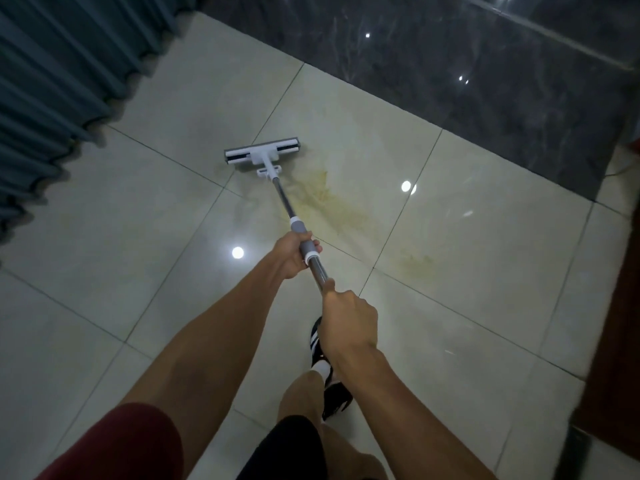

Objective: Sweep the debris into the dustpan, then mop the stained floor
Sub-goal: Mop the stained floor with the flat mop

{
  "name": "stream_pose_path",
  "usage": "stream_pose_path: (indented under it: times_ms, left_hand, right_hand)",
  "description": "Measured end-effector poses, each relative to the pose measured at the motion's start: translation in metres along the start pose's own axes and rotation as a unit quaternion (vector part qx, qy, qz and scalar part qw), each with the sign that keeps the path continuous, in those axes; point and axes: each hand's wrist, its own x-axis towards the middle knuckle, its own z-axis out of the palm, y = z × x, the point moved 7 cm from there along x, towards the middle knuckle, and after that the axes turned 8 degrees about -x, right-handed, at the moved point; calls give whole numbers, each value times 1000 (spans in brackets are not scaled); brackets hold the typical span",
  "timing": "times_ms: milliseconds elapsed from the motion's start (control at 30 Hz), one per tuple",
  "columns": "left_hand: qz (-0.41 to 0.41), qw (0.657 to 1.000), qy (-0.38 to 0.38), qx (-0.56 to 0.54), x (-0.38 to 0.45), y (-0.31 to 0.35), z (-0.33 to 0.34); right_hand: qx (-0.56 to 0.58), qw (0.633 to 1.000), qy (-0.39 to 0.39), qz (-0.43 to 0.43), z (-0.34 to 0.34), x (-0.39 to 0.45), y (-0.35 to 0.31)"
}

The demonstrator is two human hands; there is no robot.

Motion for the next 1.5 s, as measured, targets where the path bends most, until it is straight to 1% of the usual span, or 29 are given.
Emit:
stream_pose_path:
  times_ms: [100,233,367,433,500,533,600,667,733,800,900,1067,1167,1233,1367,1500]
  left_hand:
    - [9,1000,0,-17,22,24,10]
    - [4,1000,0,-30,40,38,17]
    - [-2,999,-4,-44,47,38,21]
    - [-1,1000,3,-28,44,37,26]
    - [15,998,31,46,44,33,29]
    - [29,993,52,101,42,30,31]
    - [59,972,91,208,42,21,35]
    - [78,950,101,286,39,6,43]
    - [89,930,96,343,37,-15,51]
    - [96,919,105,367,31,-41,57]
    - [74,923,130,355,15,-95,61]
    - [52,916,138,374,-16,-219,77]
    - [34,910,140,389,-33,-301,87]
    - [25,909,136,393,-47,-344,92]
    - [19,907,132,400,-73,-395,92]
    - [21,912,136,387,-86,-413,84]
  right_hand:
    - [-22,1000,-2,-5,-3,34,-4]
    - [-9,1000,-8,7,-6,58,-8]
    - [113,993,-42,2,-6,66,6]
    - [197,978,-70,12,-1,66,15]
    - [300,948,-96,41,6,63,23]
    - [326,938,-102,51,10,60,28]
    - [329,937,-103,53,16,55,36]
    - [311,943,-105,55,26,47,45]
    - [303,944,-116,58,43,33,60]
    - [294,947,-118,58,60,15,81]
    - [279,952,-110,60,93,-19,120]
    - [281,952,-113,37,162,-99,198]
    - [281,949,-134,49,203,-154,252]
    - [276,949,-143,49,221,-185,278]
    - [275,949,-144,52,238,-233,303]
    - [290,947,-128,57,243,-257,305]
